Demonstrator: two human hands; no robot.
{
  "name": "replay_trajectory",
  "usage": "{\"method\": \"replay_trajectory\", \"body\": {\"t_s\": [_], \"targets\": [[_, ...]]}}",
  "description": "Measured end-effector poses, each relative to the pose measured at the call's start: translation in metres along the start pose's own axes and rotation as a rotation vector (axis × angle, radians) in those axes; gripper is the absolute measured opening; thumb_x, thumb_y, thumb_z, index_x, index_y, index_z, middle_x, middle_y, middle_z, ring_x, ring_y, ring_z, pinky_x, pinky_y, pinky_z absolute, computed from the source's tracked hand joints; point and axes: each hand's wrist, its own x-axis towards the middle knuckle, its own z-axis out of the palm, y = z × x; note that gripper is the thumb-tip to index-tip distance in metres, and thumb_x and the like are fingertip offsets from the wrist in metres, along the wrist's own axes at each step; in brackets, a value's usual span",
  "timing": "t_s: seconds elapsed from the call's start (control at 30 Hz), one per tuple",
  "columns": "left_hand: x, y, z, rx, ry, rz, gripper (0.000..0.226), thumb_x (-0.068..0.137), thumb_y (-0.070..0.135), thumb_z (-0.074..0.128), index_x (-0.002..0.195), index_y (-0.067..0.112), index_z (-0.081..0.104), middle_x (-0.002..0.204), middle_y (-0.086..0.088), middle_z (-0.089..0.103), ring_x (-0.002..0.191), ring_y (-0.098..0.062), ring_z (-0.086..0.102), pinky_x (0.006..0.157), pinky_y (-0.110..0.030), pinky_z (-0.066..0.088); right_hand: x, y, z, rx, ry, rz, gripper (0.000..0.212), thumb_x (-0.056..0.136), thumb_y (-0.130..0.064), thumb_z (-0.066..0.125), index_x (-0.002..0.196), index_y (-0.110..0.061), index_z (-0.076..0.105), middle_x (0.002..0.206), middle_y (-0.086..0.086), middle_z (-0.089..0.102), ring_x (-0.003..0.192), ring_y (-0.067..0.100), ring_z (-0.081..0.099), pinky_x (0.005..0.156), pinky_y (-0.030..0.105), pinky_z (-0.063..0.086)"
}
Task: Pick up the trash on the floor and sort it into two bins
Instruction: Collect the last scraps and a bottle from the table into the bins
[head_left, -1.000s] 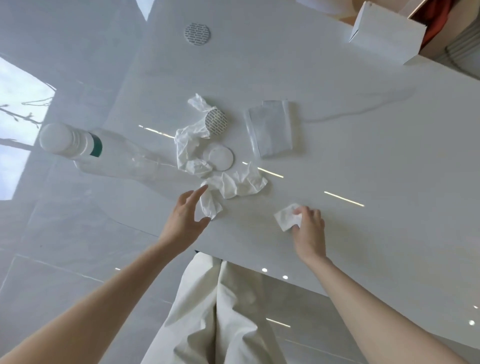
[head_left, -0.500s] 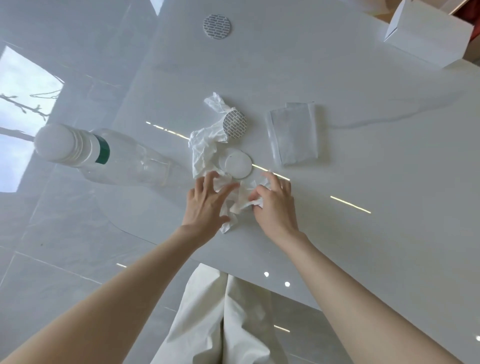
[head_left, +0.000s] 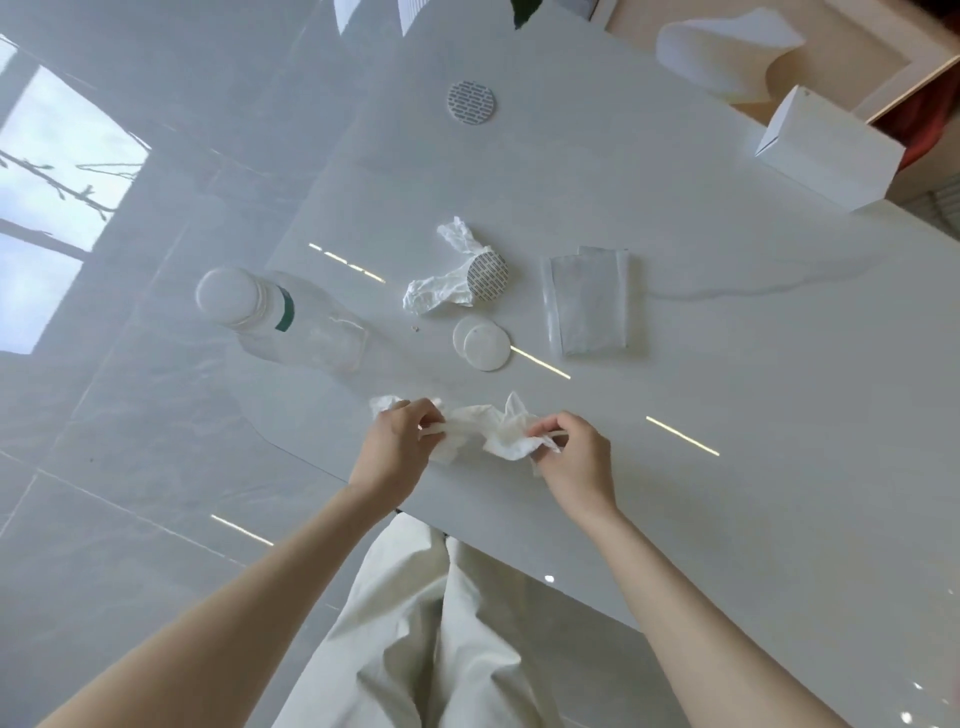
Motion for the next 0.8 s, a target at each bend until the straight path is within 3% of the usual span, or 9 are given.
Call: {"method": "replay_trajectory", "body": {"t_s": [0.23, 0.47, 0.63, 0.8], "targets": [[-0.071, 0.037, -0.062, -0.186, 0.163, -0.074, 0.008, 0.084, 0.009, 0.066, 0.081, 0.016, 0.063, 0.081, -0.001, 0.065, 0.072, -0.023, 0.062, 0.057, -0.020, 0.042, -0.065, -0.064, -0.043, 0.082, -0.024, -0.085, 0.007, 0.078, -0.007, 0.069, 0.078, -0.013, 0.065, 0.074, 0.001, 0.067, 0.054, -0.001, 0.057, 0.048, 0.009, 0.040], [-0.168, 0.070, -0.118, -0.337, 0.410, -0.163, 0.015, 0.083, 0.016, 0.068, 0.078, 0.025, 0.057, 0.073, 0.008, 0.059, 0.067, -0.015, 0.060, 0.053, -0.014, 0.039, -0.131, -0.132, -0.061, 0.096, -0.147, -0.252, 0.005, 0.078, -0.011, 0.072, 0.078, -0.014, 0.067, 0.073, -0.004, 0.067, 0.063, 0.006, 0.060, 0.049, 0.008, 0.041], [-0.266, 0.069, -0.146, -0.477, 0.624, -0.262, 0.012, 0.082, 0.015, 0.069, 0.080, 0.024, 0.061, 0.072, 0.004, 0.062, 0.066, -0.013, 0.060, 0.054, -0.011, 0.041, -0.196, -0.179, -0.058, -0.009, -0.347, -0.435, 0.008, 0.080, -0.011, 0.069, 0.078, -0.019, 0.068, 0.076, -0.008, 0.068, 0.073, 0.007, 0.062, 0.054, 0.009, 0.044], [-0.369, 0.042, -0.158, -0.600, 0.823, -0.369, 0.010, 0.084, 0.015, 0.067, 0.082, 0.023, 0.063, 0.069, 0.007, 0.063, 0.057, 0.006, 0.058, 0.052, -0.006, 0.041, -0.268, -0.208, -0.022, -0.139, -0.529, -0.604, 0.006, 0.078, -0.012, 0.069, 0.079, -0.018, 0.069, 0.071, -0.003, 0.068, 0.064, 0.006, 0.061, 0.054, 0.012, 0.045]]}}
